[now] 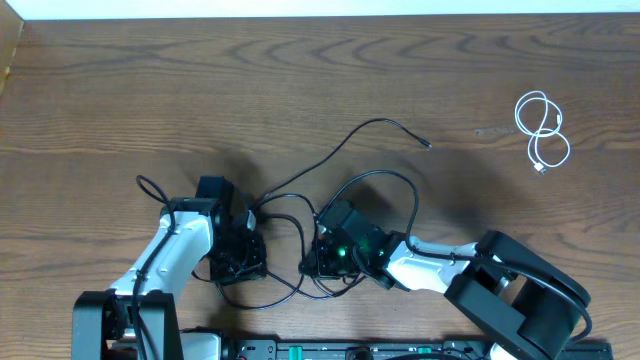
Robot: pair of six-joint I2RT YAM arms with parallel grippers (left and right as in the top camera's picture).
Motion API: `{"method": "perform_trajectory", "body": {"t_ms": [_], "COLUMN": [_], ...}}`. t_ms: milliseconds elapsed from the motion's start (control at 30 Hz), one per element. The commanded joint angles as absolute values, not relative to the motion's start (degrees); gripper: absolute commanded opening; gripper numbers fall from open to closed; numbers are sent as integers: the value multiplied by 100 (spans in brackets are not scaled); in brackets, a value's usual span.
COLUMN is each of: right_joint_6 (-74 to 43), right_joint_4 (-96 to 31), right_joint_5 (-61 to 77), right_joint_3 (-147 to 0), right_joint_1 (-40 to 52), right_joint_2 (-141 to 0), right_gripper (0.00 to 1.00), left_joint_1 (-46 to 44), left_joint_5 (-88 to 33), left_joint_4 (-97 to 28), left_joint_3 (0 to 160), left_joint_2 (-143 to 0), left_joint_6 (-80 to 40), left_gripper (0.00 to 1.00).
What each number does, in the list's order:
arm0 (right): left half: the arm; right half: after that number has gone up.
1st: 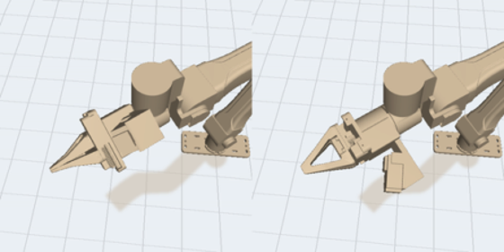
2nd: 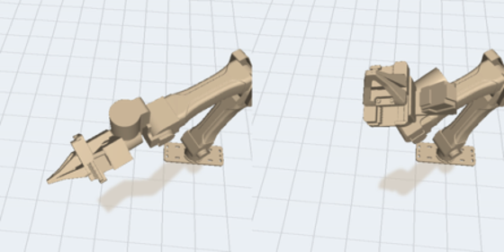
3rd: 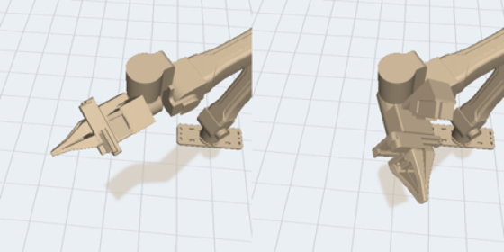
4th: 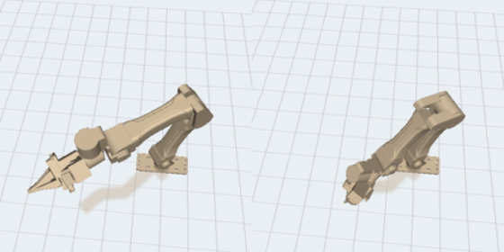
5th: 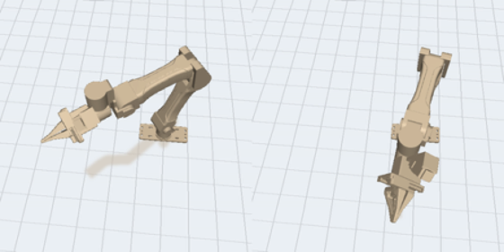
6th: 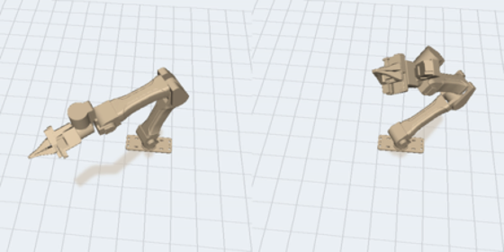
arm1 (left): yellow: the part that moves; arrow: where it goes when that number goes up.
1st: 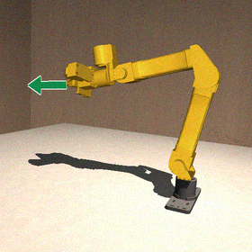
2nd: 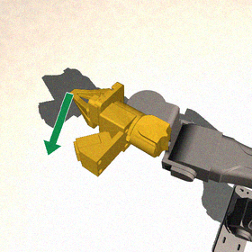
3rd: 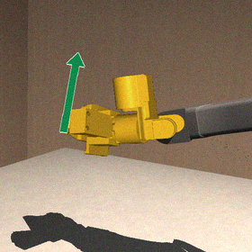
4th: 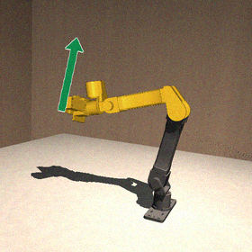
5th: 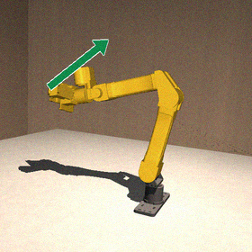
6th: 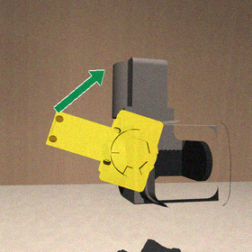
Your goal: Untangle cables
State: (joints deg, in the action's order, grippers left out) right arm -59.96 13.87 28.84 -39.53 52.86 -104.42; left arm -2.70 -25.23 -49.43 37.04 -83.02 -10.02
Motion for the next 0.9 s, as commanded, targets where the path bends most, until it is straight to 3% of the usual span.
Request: {"method": "perform_trajectory", "body": {"t_ms": [0, 200, 567, 600, 867], "right_joint_6": [-6108, -5100, -4635, -4617, -4622], "right_joint_4": [1411, 2357, 3044, 3046, 3111], "right_joint_5": [2327, 3524, 4753, 4755, 4757], "right_joint_3": [-3841, -3841, -3841, -3841, -3841], "right_joint_1": [5260, 4908, 3968, 3968, 3972], "right_joint_2": [-10514, -10512, -10512, -10512, -10512], "right_gripper": [1, 1, 1, 1, 1], "left_joint_1": [-287, -287, -287, -290, -460], "left_joint_5": [-3323, -4296, -4331, -4331, -4661], "left_joint_4": [-5074, -5398, -5127, -5129, -5081], "left_joint_3": [3822, 4222, 4233, 4226, 4130], "left_joint_2": [-8259, -8254, -8256, -8259, -8261], "left_joint_6": [-213, 740, 1111, 1111, 1114], "left_gripper": [7, 8, 17, 23, 36]}}
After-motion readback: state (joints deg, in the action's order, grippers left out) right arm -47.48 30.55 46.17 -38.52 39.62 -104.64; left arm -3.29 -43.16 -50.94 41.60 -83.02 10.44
